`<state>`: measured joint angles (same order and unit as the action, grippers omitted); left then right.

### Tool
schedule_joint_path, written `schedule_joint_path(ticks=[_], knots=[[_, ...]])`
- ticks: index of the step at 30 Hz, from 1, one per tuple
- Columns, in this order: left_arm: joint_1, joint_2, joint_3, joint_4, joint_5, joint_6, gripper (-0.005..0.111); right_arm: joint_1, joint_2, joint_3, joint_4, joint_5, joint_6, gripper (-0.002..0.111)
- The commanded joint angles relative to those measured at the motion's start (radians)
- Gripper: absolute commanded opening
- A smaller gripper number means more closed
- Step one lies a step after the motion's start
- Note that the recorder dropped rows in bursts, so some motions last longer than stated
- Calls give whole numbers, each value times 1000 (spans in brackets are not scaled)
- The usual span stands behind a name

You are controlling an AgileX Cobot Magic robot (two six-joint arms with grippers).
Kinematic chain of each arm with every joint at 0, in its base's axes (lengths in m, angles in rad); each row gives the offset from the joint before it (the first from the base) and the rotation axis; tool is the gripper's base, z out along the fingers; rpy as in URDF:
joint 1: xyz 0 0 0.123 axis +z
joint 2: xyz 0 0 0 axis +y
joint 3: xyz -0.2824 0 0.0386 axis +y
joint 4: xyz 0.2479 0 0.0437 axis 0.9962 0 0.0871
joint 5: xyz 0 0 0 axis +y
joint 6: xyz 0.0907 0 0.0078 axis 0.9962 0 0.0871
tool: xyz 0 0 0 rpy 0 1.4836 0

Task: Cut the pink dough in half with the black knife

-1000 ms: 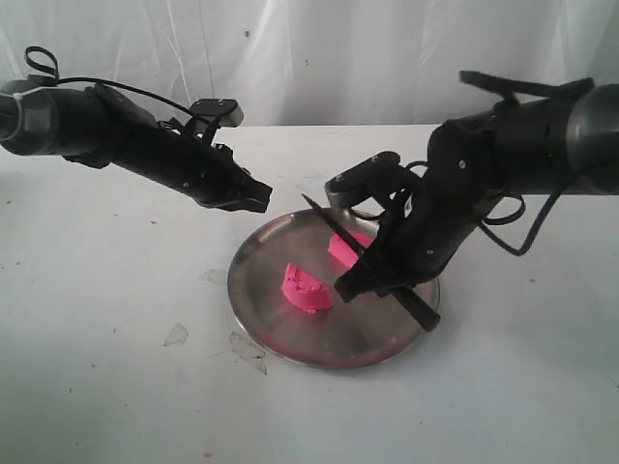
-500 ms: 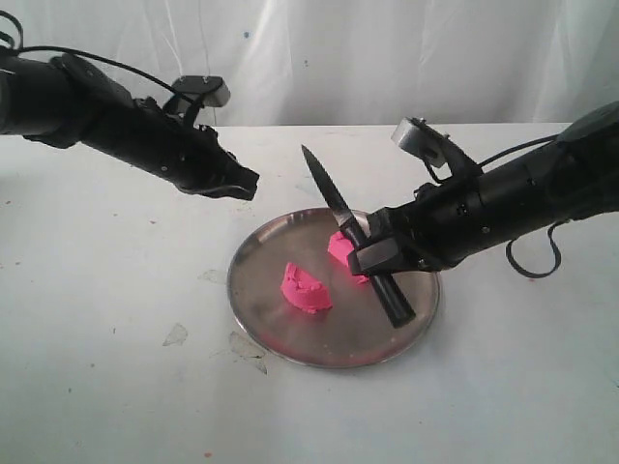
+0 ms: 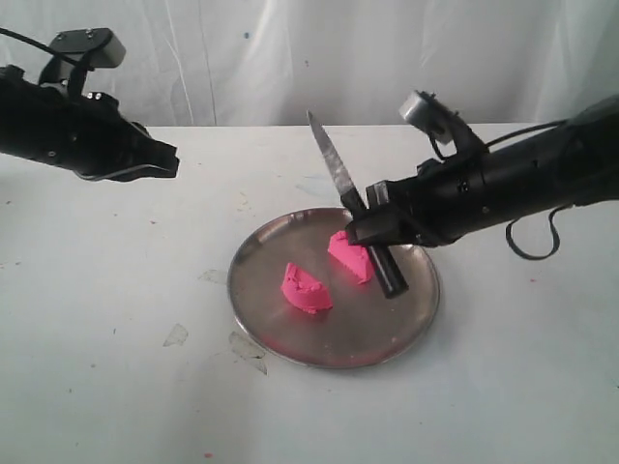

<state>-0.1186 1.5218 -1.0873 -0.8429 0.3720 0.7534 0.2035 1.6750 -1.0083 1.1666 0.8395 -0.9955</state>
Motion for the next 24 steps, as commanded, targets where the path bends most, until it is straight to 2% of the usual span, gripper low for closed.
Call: schedule_joint_path(ticks=[1,6,10,13,15,17,20,24], knots=[[6,-103,81,-8,18,-20,0,-12,-61,-71,-264,-137,108,0],[6,-200,150,-8,17,-20,0,-12,-128,-135,-651,-212,239,0],[6,-256,193,-8,4,-20,0,-12,-155,-144,-1080,-253,516,0],[6,-281,209,-8,-13,-20,0,-12,-155,-144,-1434,-148,759,0],[6,-286,210,-8,-13,-20,0,-12,-155,-142,-1591,-40,880,0],[6,-288,210,-8,-13,-20,0,-12,-155,-142,-1622,73,921,0],[6,-288,210,-8,-13,-18,0,-12,-162,-142,-1559,203,915,0],[6,-288,210,-8,-13,-18,0,-12,-169,-142,-1298,293,798,0]])
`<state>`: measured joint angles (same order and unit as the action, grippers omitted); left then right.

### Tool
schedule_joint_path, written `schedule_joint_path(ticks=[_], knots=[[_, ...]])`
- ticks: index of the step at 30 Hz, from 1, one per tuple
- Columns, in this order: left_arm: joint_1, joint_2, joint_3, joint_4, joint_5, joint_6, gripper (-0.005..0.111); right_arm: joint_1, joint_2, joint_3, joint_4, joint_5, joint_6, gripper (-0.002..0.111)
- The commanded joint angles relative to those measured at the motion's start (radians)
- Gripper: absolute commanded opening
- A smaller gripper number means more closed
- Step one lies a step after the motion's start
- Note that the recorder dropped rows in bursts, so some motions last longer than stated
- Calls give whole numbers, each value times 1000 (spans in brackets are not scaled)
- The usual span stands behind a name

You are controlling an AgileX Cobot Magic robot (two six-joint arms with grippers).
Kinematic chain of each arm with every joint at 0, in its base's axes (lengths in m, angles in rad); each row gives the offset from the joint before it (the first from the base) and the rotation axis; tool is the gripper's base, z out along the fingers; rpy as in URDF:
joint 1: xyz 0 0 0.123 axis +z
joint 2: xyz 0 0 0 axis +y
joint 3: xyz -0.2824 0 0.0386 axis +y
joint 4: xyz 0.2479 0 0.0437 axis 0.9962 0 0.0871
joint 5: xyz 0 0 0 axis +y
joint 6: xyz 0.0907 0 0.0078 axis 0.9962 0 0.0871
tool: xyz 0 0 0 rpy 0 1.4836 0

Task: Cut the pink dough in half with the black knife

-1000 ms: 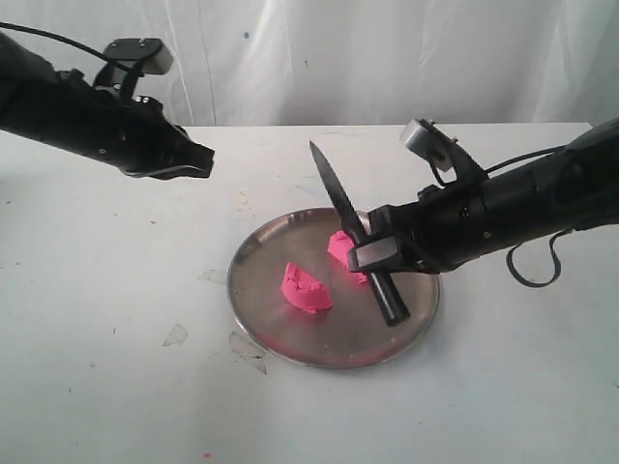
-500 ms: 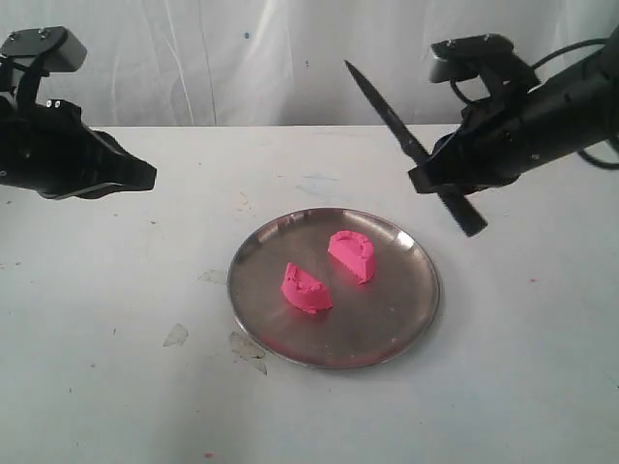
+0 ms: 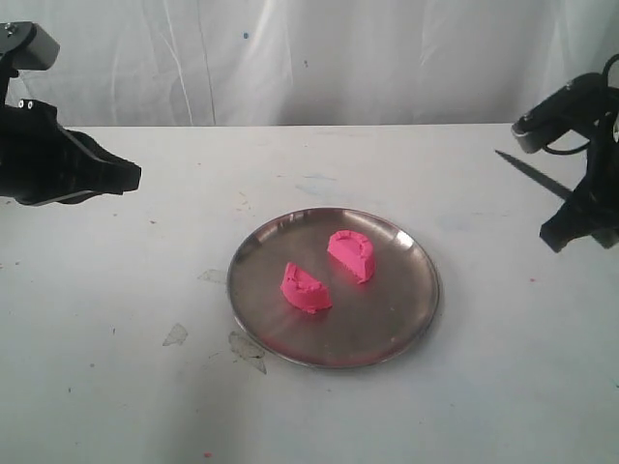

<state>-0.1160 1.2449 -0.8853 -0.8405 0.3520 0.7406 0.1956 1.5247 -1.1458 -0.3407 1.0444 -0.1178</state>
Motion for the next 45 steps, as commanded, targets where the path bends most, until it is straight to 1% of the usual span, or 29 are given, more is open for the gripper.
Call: schedule_joint_path(ticks=[1,2,4,7,10,13,16,19,22,25,34,37,45], knots=[[3,-11,8,-10,10,-5,0,-4,-18,-4,302,93,-113,0],[3,-11,8,-10,10,-5,0,-4,-18,1,405,93,-155,0],[3,-11,8,-10,12,-5,0,-4,-22,19,647,75,-303,0],[3,-11,8,-10,16,-5,0,-4,-22,61,975,11,-492,0],[3,-11,8,-10,18,-5,0,-4,-16,105,1215,-132,-620,0],[3,-11,8,-10,16,-5,0,-4,5,140,1349,-258,-650,0],[3,-11,8,-10,16,-5,0,-4,70,142,1380,-252,-673,0],[3,-11,8,-10,16,-5,0,-4,168,131,1391,-161,-714,0],[3,-11,8,-10,14,-5,0,-4,272,91,1391,-90,-744,0],[3,-11,8,-10,14,-5,0,-4,342,40,1387,-77,-750,0],[3,-11,8,-10,7,-5,0,-4,452,-104,1337,-35,-723,0],[3,-11,8,-10,8,-8,0,-4,478,-120,1315,3,-720,0],[3,-11,8,-25,14,-8,0,-4,512,-122,1256,1,-689,0]])
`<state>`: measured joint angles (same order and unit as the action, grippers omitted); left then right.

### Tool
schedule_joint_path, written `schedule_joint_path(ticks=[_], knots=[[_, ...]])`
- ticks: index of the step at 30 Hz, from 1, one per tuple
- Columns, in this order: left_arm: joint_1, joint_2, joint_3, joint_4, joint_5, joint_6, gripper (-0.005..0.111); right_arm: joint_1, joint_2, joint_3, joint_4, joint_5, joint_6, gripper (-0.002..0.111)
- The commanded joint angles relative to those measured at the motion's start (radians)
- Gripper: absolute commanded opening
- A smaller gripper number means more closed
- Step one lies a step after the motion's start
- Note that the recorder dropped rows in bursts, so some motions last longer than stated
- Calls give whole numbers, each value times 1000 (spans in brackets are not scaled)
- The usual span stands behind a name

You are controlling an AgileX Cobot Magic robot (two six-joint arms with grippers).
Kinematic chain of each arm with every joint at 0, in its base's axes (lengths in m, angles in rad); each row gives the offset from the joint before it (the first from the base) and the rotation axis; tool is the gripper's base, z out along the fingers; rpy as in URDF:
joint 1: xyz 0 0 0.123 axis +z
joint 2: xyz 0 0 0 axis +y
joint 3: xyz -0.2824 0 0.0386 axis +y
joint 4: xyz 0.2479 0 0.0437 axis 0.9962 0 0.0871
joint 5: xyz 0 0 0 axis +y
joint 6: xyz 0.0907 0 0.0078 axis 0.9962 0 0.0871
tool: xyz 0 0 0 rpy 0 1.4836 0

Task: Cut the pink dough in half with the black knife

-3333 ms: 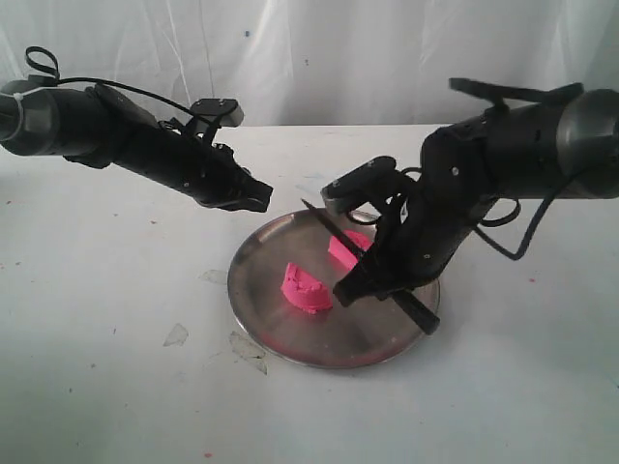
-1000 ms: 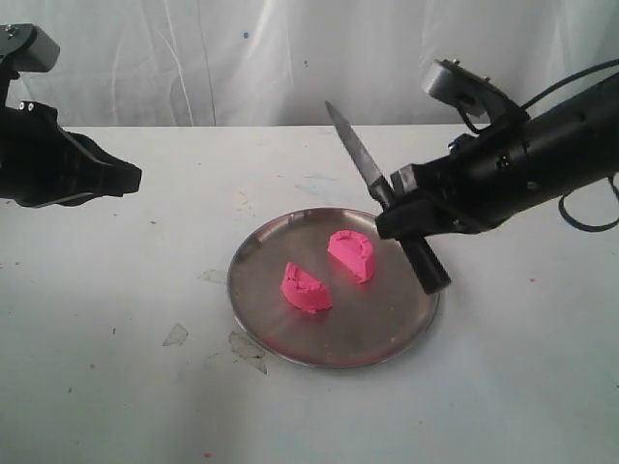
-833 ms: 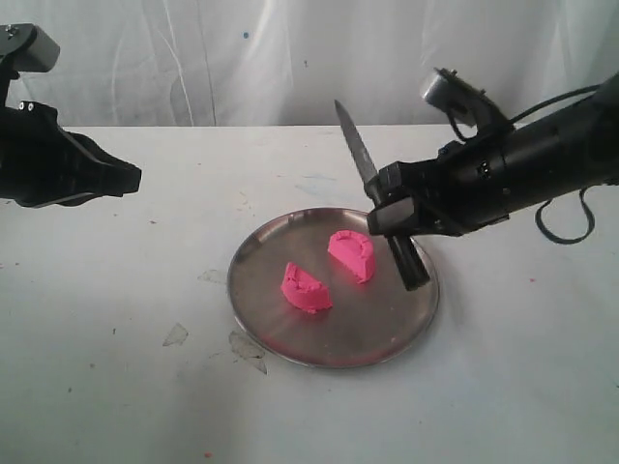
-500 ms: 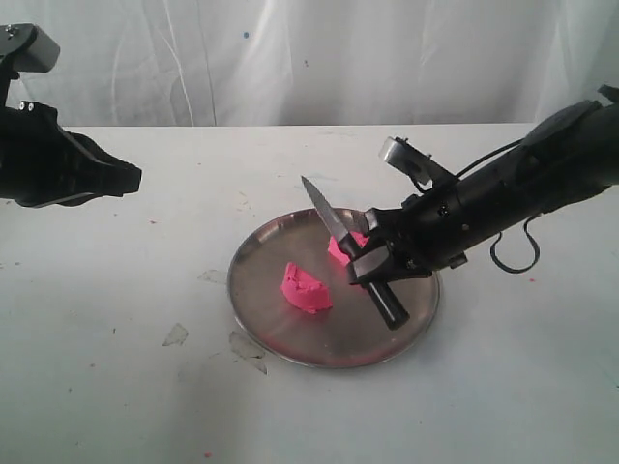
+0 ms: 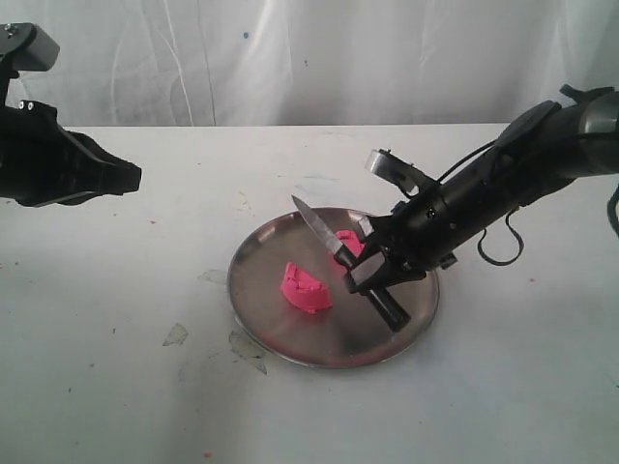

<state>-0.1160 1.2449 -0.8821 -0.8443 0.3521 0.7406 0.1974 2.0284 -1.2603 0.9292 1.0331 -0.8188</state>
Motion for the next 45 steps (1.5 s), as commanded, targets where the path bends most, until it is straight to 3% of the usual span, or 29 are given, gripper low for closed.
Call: schedule_joint_path(ticks=[1,18,30,45], knots=[[3,-11,5,-21,14,-10,0,-6,11,-7,-16,12,12,0],[3,-11,5,-23,14,-31,0,11,60,-7,-37,-40,18,0],[3,-11,5,-23,14,-31,0,11,60,-7,-37,-44,58,37],[3,-11,5,-23,14,-33,0,11,-67,-7,-80,-64,64,38]])
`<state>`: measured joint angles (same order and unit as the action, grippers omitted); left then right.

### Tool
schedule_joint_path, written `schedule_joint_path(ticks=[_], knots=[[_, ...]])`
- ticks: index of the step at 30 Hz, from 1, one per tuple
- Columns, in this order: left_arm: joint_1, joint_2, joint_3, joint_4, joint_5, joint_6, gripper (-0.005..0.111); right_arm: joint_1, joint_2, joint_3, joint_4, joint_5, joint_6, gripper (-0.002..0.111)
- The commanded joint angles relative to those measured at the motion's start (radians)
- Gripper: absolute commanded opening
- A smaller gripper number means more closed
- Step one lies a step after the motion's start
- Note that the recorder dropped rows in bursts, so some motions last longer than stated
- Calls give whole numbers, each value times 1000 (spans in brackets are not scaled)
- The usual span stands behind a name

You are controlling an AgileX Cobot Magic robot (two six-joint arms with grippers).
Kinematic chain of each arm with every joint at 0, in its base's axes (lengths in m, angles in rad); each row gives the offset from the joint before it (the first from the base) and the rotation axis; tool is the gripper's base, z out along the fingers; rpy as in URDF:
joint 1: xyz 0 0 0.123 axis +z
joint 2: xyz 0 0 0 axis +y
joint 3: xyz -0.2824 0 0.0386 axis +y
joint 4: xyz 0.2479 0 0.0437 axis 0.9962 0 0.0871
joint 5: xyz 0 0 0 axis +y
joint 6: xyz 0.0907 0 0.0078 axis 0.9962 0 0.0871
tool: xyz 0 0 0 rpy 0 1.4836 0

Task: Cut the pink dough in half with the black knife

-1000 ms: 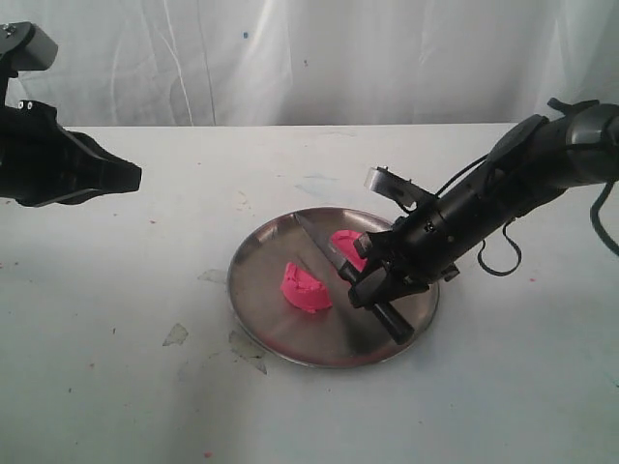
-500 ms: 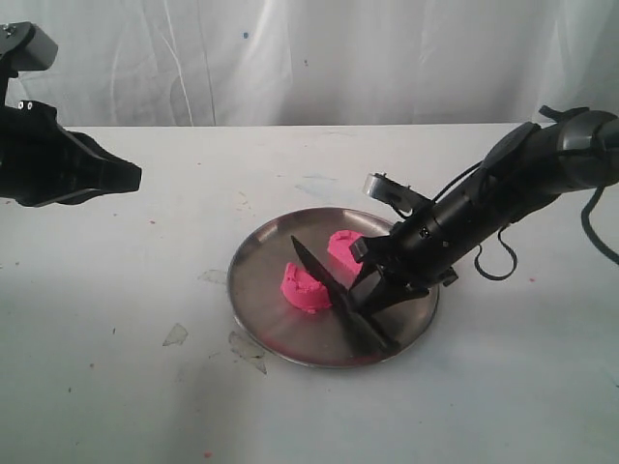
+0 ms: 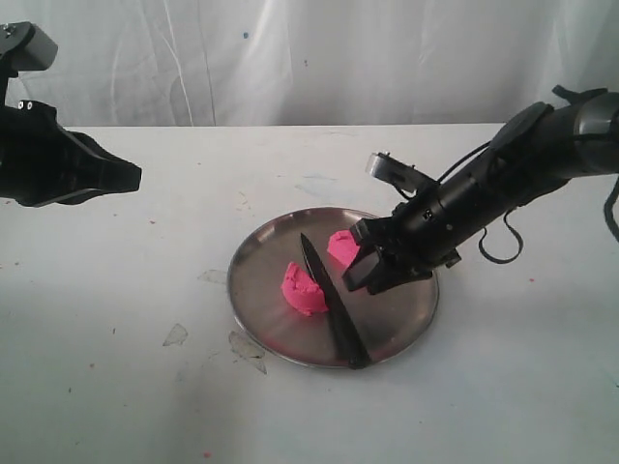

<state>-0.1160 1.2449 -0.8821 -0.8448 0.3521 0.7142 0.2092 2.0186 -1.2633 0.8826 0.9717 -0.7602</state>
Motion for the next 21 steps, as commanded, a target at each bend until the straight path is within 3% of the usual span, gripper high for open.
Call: schedule_joint_path(ticks=[1,9,19,21], knots=[[3,-11,5,-22,14,-7,0,-1,-75,-4,-51,3,9,38],[3,-11,5,-20,8,-7,0,-1,-245,-3,-345,-9,183,35],[3,-11,5,-18,8,-4,0,-1,-663,193,-267,-235,188,0],[3,-11,5,-18,8,-4,0,-1,-775,256,-234,-266,188,0]])
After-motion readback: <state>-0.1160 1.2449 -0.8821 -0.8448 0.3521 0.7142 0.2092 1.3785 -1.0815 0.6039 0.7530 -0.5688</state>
